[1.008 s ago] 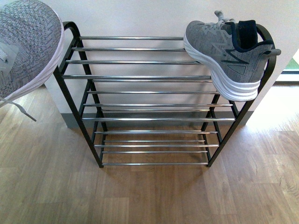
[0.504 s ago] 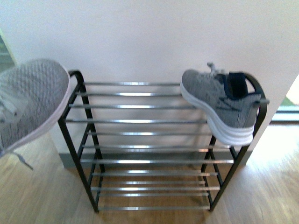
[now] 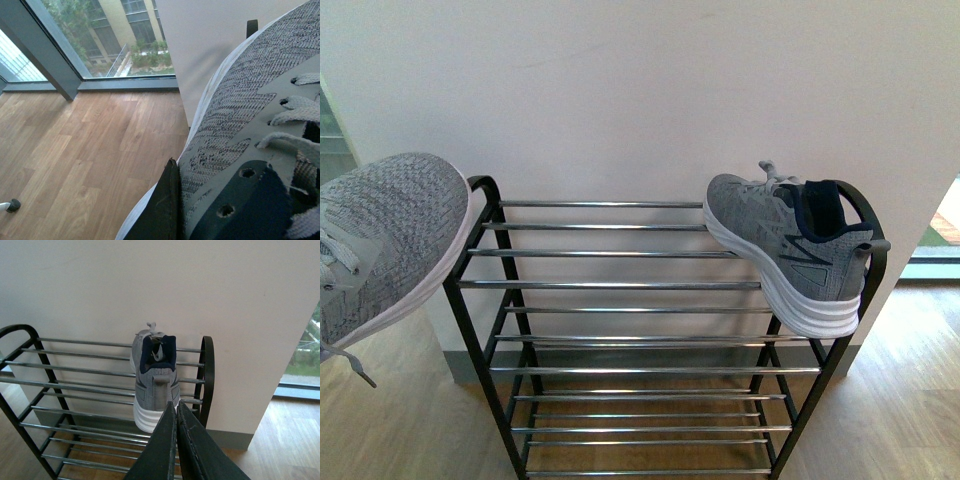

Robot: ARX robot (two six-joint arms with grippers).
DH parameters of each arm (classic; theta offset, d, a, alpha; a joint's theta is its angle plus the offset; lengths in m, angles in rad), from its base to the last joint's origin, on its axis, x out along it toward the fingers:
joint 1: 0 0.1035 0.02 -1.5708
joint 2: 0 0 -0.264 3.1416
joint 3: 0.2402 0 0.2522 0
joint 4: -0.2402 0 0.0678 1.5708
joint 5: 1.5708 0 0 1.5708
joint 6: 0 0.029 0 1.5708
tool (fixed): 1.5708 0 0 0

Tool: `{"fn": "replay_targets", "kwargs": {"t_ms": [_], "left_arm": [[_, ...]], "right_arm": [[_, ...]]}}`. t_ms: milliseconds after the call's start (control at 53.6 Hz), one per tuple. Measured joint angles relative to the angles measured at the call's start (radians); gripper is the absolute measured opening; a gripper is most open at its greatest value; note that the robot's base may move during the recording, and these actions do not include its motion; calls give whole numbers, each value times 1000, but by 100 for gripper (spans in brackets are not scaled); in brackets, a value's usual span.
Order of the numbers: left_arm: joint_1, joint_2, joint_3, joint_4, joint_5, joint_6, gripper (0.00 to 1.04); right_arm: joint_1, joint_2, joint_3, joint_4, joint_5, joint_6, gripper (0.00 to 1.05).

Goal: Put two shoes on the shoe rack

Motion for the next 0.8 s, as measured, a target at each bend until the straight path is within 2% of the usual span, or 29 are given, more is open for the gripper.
{"fn": "replay_targets", "kwargs": {"t_ms": [280, 803], "left_arm": [[0, 0, 0, 0, -1, 0, 2], [0, 0, 0, 0, -1, 0, 2]], "right_arm": [[0, -252, -20, -217, 0, 0, 2], [0, -571, -21, -518, 0, 0, 1]]}}
